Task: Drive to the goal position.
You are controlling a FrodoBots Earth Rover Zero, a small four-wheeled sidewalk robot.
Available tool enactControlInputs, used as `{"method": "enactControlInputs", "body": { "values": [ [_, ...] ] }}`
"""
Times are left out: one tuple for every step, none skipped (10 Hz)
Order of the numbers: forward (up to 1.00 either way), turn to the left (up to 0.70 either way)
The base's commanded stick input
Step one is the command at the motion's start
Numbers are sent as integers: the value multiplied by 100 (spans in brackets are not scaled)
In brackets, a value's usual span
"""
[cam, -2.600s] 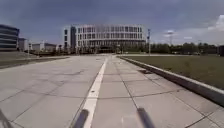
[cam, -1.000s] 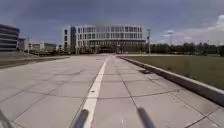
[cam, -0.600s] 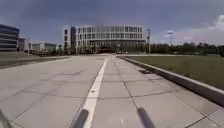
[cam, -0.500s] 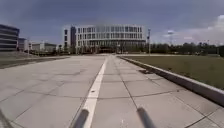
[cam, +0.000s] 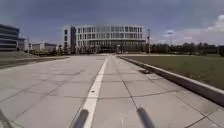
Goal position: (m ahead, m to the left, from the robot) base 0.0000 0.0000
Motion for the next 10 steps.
{"method": "enactControlInputs", "body": {
  "values": [
    [7, 0],
    [7, 0],
    [7, 0],
    [7, 0],
    [7, 0],
    [7, 0],
    [7, 0],
    [7, 0],
    [7, 0],
    [7, 0]
  ]
}}
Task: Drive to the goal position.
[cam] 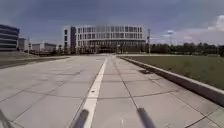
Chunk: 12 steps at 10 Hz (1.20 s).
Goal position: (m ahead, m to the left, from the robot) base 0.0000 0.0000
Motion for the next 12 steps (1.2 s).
{"method": "enactControlInputs", "body": {
  "values": [
    [7, 0],
    [7, 0],
    [7, 0],
    [7, 0],
    [7, 0],
    [7, 0],
    [7, 0],
    [7, 0],
    [7, 0],
    [7, 0],
    [7, 0],
    [7, 0]
  ]
}}
